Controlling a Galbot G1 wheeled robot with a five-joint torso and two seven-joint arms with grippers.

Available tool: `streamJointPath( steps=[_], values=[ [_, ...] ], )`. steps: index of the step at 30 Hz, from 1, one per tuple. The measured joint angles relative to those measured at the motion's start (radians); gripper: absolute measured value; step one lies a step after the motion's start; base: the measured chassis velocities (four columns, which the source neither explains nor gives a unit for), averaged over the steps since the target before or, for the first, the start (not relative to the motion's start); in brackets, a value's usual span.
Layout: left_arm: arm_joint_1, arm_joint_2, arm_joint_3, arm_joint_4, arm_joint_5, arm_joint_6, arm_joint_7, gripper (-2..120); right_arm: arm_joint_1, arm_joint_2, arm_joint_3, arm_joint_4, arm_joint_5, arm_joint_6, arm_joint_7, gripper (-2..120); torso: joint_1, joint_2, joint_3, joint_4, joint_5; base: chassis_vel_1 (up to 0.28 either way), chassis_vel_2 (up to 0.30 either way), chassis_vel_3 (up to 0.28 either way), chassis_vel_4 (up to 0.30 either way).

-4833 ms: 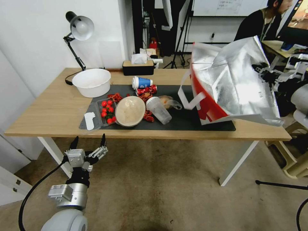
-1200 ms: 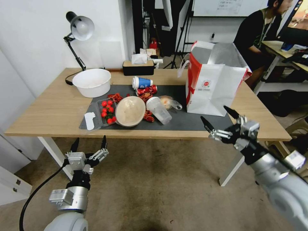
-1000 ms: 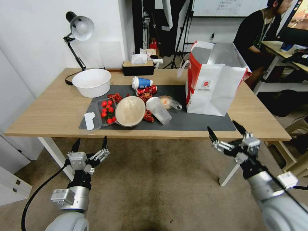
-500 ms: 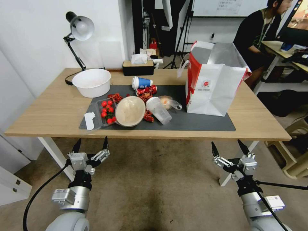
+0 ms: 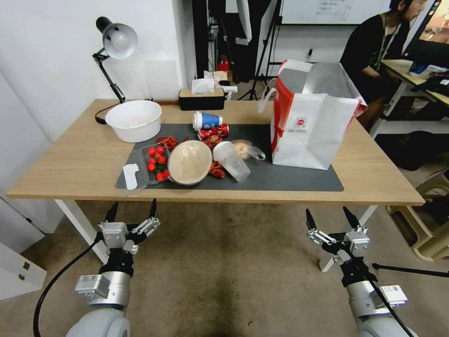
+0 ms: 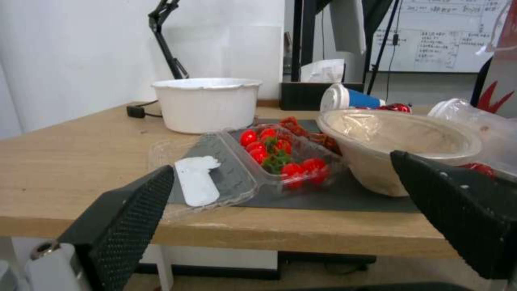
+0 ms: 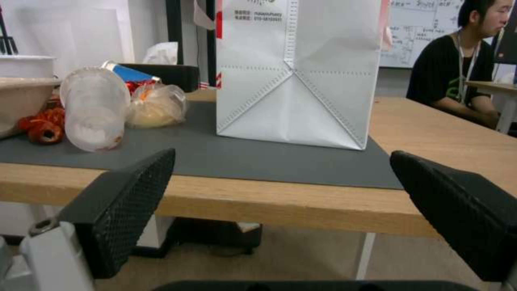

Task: Pick up the food delivery bag from the floor and place it on the table.

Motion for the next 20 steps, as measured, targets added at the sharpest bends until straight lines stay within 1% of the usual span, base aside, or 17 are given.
streamJointPath(
  steps=[20],
  values=[
    [0.009,0.003,-0.002,-0.001,-0.001,-0.01,0.001,100,0.007,0.002,-0.006,0.003,-0.007,-0.013,-0.003,100,0.0,0.0,0.0,0.0,0.0,0.0,0.0,0.0,0.0]
  ],
)
